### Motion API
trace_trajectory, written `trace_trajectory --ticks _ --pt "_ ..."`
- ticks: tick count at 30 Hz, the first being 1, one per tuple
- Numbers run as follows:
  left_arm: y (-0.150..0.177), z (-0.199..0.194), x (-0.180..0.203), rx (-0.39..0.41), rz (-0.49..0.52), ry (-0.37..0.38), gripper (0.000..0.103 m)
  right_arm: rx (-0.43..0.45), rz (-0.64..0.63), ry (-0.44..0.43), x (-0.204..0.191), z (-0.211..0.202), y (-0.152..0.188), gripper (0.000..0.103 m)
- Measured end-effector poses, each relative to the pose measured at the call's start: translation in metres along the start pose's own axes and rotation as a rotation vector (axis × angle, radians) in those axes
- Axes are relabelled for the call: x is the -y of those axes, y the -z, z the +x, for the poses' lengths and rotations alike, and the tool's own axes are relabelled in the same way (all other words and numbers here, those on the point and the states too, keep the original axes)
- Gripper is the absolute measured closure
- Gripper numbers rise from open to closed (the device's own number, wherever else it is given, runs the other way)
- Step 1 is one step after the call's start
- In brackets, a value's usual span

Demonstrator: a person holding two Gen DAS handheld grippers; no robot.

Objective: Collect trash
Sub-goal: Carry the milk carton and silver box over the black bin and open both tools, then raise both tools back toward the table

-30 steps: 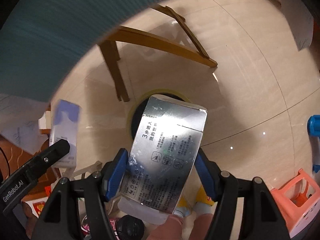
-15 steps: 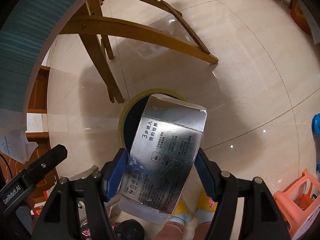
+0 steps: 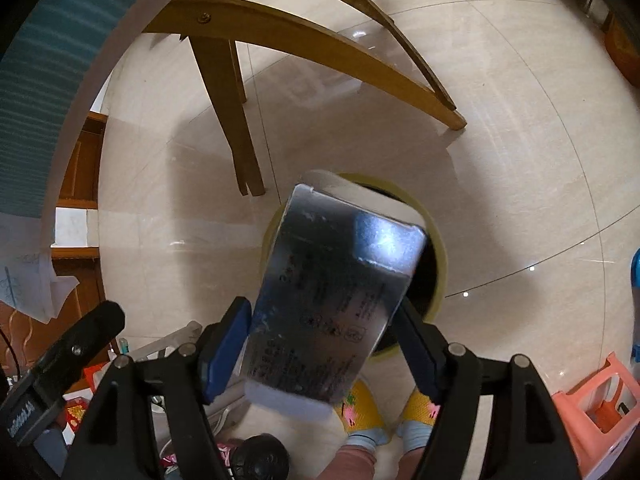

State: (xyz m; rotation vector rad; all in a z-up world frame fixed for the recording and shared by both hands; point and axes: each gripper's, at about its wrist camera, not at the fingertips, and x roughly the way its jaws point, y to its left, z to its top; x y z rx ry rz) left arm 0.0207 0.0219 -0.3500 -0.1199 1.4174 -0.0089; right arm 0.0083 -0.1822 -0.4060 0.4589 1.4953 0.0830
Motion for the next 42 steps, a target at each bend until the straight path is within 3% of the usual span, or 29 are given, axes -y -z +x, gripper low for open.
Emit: trace_trajectory --ticks 13,22,30,42 --pt "0.004 -0.011 -0.008 0.005 -0.01 -0.035 0.02 0.024 -0.008 0.037 -0.01 -0.008 0.007 0.029" --pt "0.006 -0.046 -0.003 0.013 0.014 -0.042 0.02 0.041 -0.003 0.047 -0.017 -0.036 0.019 0.029" --pt "0.01 -0.109 0.0 0.023 0.047 -0.05 0.02 0.07 -0.023 0.078 -0.041 -0.097 0.03 0.029" --pt "-0.008 -0.234 0.012 0.125 0.132 -0.005 0.02 0.228 -0.065 0.104 -0.077 -0.234 0.031 0.029"
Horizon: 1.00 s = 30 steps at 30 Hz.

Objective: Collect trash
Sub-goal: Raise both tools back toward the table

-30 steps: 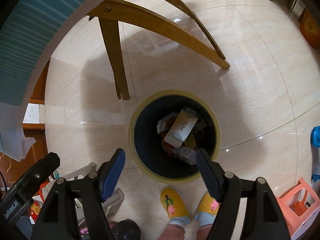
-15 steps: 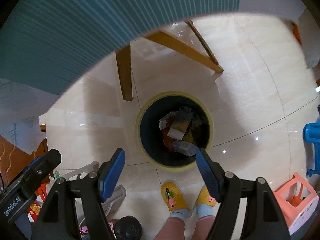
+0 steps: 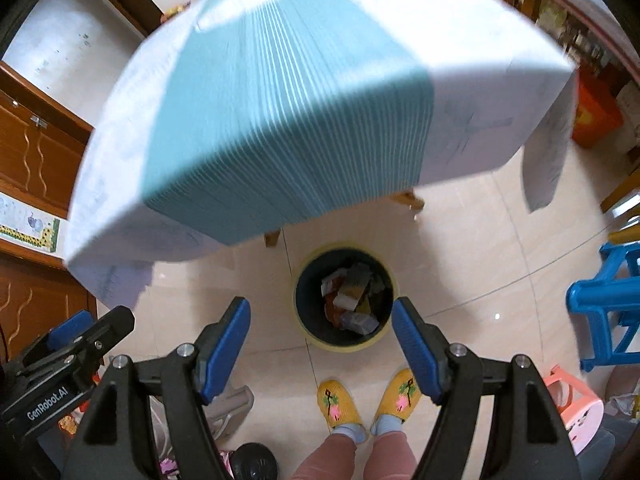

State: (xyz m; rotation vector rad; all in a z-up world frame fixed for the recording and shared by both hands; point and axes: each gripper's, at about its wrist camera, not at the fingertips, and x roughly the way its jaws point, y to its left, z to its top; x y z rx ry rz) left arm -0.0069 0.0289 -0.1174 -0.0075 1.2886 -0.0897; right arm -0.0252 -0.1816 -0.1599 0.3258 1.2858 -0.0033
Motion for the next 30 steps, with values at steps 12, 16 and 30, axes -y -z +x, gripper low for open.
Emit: trace_trajectory --ticks 12,16,30 --pt "-0.045 -0.122 -0.011 0.201 0.075 0.064 0.02 0.176 0.017 0.037 -0.018 -0.106 -0.022 0.029" --pt "-0.058 -0.145 -0.019 0.261 0.077 0.077 0.02 0.231 0.013 0.032 -0.03 -0.133 -0.027 0.029" --pt "-0.107 -0.175 -0.026 0.38 0.098 0.081 0.02 0.339 0.006 0.035 -0.048 -0.169 -0.066 0.029"
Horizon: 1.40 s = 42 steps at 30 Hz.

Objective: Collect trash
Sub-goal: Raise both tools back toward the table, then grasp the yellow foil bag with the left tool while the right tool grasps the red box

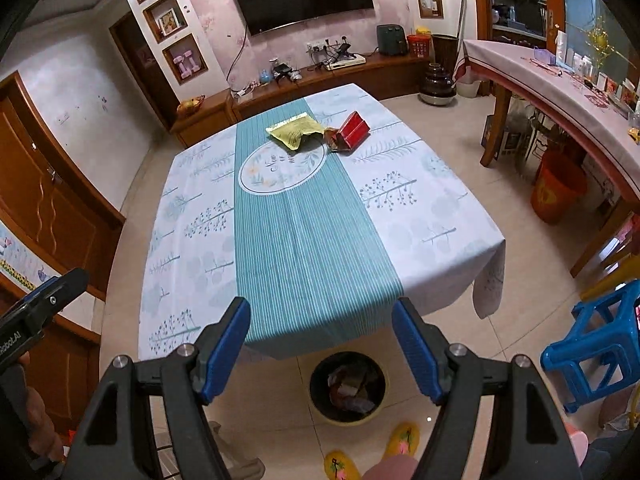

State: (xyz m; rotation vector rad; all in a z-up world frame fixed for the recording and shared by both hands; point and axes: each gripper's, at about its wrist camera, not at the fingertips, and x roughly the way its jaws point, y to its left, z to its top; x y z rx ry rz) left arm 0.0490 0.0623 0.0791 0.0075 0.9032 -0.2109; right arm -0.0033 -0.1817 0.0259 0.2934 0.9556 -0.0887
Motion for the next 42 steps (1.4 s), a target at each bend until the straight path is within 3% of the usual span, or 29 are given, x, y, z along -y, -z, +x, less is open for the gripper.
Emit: trace_trajectory --ticks 7,12,16,20,25,32,36,38,40,42 --pt "-0.033 0.035 0.002 -0.011 -0.029 -0.017 0.017 -0.036 0.014 -0.016 0.01 0.035 -0.039 0.029" --pt "-0.073 0.082 0.006 -0.035 -0.078 -0.055 0.015 -0.064 0.028 -0.043 0.029 0.082 -0.092 0.029" --pt "-0.114 0.13 0.015 -0.074 -0.137 -0.091 0.015 -0.102 0.042 -0.064 0.047 0.131 -0.146 0.029" --pt "-0.153 0.187 0.033 -0.157 -0.188 -0.078 0.015 -0.178 0.068 -0.089 0.068 0.189 -0.203 0.029" --pt "-0.189 0.249 0.051 -0.222 -0.24 -0.099 0.015 -0.248 0.079 -0.109 0.085 0.261 -0.256 0.029" --pt "-0.225 0.318 0.067 -0.286 -0.264 -0.127 0.015 -0.366 0.209 -0.152 0.103 0.349 -0.29 0.03" --pt "-0.237 0.34 0.07 -0.31 -0.288 -0.13 0.015 -0.422 0.257 -0.187 0.106 0.378 -0.289 0.028" --pt "-0.242 0.35 0.071 -0.322 -0.302 -0.128 0.015 -0.385 0.224 -0.2 0.101 0.379 -0.291 0.033" --pt "-0.246 0.36 0.075 -0.335 -0.309 -0.12 0.014 -0.387 0.195 -0.204 0.097 0.383 -0.293 0.051" --pt "-0.248 0.37 0.078 -0.354 -0.313 -0.109 0.011 -0.414 0.176 -0.241 0.095 0.388 -0.294 0.059"
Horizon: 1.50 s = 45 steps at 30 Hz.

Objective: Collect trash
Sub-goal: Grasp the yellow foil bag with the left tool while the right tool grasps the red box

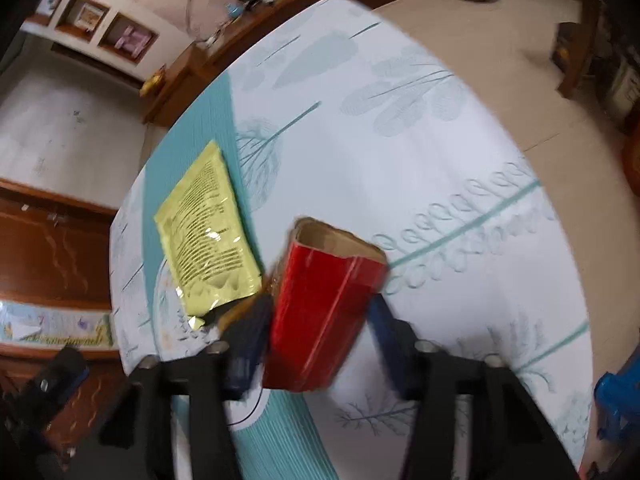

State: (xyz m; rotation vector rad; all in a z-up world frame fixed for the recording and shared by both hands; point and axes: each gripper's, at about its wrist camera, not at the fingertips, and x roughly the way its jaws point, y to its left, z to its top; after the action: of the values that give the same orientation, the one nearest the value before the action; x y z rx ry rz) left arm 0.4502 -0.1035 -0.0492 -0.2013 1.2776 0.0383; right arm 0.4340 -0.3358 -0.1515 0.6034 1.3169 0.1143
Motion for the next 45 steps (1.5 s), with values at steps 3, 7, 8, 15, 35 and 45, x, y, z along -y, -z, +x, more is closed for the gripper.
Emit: trace_trajectory --ticks 3,7,8,15,35,45 --pt "-0.006 0.014 0.007 -0.037 -0.016 0.02 0.008 -0.014 -0.019 -0.013 0.003 0.0 -0.007 0.074" --pt "-0.015 0.037 0.013 -0.094 -0.057 0.051 0.008 0.034 -0.051 0.006 0.005 -0.013 -0.018 0.079" --pt "-0.017 0.041 0.014 -0.103 -0.069 0.057 0.008 0.051 -0.053 0.008 0.007 -0.018 -0.022 0.079" --pt "-0.028 0.084 0.035 -0.195 -0.106 0.066 0.008 0.088 -0.056 0.01 0.016 -0.028 -0.041 0.079" --pt "-0.024 0.125 0.073 -0.131 -0.053 -0.025 0.087 0.054 -0.086 0.005 0.029 -0.02 -0.032 0.08" --pt "0.002 0.09 0.054 -0.163 -0.014 0.009 0.097 0.049 -0.104 0.001 0.024 -0.024 -0.018 0.08"
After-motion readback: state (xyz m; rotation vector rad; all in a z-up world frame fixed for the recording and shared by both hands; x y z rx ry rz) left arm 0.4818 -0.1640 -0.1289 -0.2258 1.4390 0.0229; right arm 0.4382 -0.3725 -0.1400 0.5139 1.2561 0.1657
